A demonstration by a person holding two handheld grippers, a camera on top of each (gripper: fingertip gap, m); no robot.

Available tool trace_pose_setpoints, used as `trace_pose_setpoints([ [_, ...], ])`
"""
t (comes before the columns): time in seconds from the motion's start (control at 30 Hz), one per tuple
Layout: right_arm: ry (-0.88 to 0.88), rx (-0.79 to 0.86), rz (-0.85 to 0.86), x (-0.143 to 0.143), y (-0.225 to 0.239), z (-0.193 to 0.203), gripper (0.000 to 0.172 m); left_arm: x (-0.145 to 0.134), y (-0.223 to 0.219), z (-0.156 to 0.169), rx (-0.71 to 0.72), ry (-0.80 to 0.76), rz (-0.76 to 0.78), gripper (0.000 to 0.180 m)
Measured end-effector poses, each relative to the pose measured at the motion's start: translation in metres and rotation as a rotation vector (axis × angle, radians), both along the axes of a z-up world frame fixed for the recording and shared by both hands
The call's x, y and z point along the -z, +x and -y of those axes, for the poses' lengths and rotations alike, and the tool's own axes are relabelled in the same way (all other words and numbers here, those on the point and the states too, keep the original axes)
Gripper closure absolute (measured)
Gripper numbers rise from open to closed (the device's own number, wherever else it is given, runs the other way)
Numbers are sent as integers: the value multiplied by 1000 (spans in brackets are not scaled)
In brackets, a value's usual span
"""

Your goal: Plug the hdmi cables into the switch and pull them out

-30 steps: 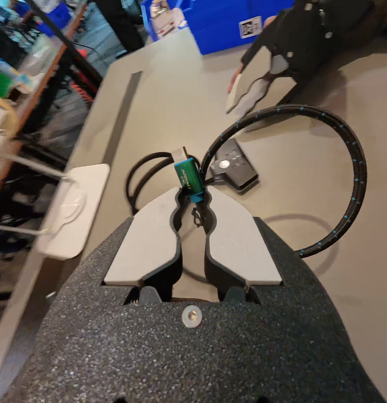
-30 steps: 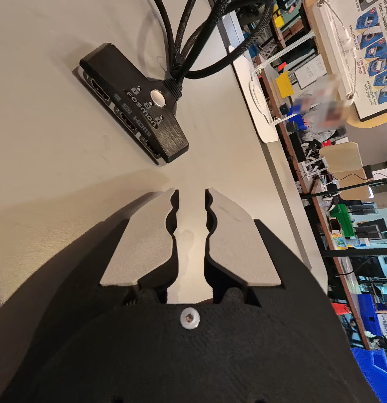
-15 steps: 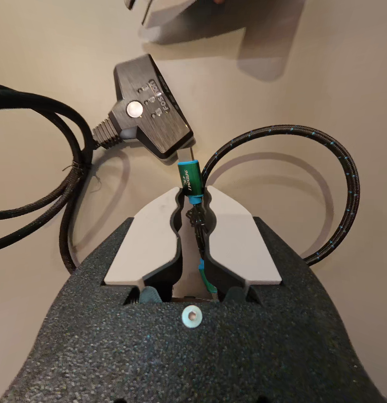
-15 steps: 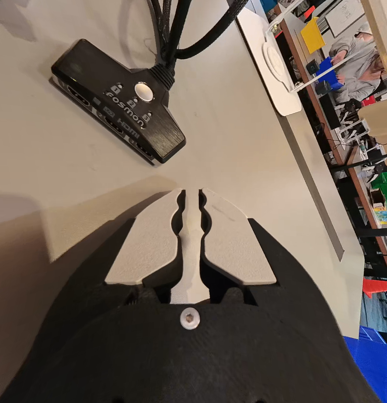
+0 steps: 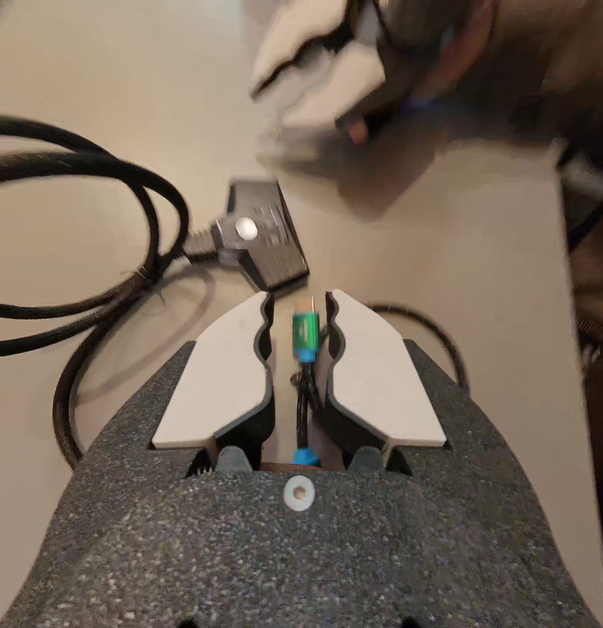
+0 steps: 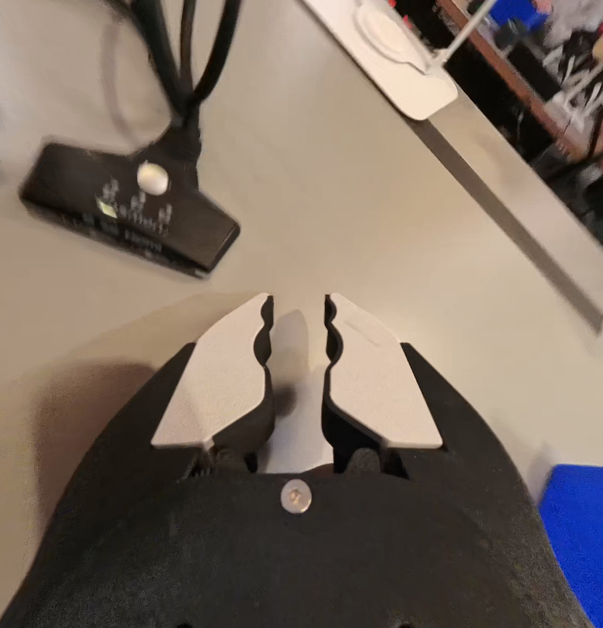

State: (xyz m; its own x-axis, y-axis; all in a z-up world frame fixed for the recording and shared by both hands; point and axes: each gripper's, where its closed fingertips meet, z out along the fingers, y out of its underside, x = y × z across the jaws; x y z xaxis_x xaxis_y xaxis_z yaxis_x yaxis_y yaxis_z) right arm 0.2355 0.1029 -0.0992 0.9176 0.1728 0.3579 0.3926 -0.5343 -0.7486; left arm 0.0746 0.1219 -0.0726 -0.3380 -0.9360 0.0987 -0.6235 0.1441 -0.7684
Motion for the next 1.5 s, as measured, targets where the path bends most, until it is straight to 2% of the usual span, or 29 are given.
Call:
trace_pose_setpoints([
  [0.07,80,71,-253,-24,-7,-4,141,-33,15,0,-100,-218,163,151],
  [0.2,302,92,-950,-96,-47,-15,136,-98,35,5,-257,-763,535,153],
  [0.27,426,90,-1270,-126,-63,-21,132,-119,38,8,-301,-993,707,155],
  [0.33,525,145,-1509,-140,-68,-29,127,-129,41,16,-306,-1159,791,156],
  [0.4,671,199,-1655,-149,-62,-32,125,-128,44,24,-304,-1180,824,156],
  [0.47,833,274,-1708,-153,-46,-28,121,-119,43,14,-412,-1128,857,156],
  [0.57,1015,336,-1706,-157,-27,-20,122,-121,32,16,-410,-1211,922,156],
  [0.73,1091,256,-1710,-170,-26,-11,124,-128,28,32,-403,-1006,980,156],
  [0.83,1118,162,-1745,-183,-26,-5,133,-136,26,47,-329,-1016,997,157],
  [0.87,1139,111,-1726,-190,-26,-4,134,-142,26,54,-313,-1042,1006,144],
  [0.9,1163,106,-1681,-193,-20,-2,142,-149,27,59,-372,-1046,1061,112],
  [0.93,1195,136,-1686,-193,-7,-1,138,-152,27,72,-365,-886,1114,111],
  [0.97,1226,130,-1675,-194,2,1,138,-156,28,86,-293,-762,1122,125],
  [1.0,1203,130,-1641,-193,4,0,140,-161,27,89,-260,-715,1125,133],
  [1.07,1103,112,-1539,-189,-2,-4,139,-168,21,78,-226,-673,1143,140],
  [1.1,1097,97,-1529,-190,-5,-3,138,-169,19,64,-267,-679,1152,144],
  [1.2,1159,26,-1618,-195,-17,4,137,-166,19,31,-378,-776,1181,145],
  [1.3,1190,-42,-1736,-195,-30,3,136,-159,21,36,-349,-889,1178,145],
  [1.37,1193,-41,-1786,-189,-31,0,136,-154,22,33,-383,-822,1189,145],
  [1.43,1182,-74,-1847,-187,-33,0,137,-154,24,37,-351,-796,1171,144],
  [1.5,1126,-128,-1836,-190,-44,-1,141,-151,30,44,-320,-776,1138,143],
])
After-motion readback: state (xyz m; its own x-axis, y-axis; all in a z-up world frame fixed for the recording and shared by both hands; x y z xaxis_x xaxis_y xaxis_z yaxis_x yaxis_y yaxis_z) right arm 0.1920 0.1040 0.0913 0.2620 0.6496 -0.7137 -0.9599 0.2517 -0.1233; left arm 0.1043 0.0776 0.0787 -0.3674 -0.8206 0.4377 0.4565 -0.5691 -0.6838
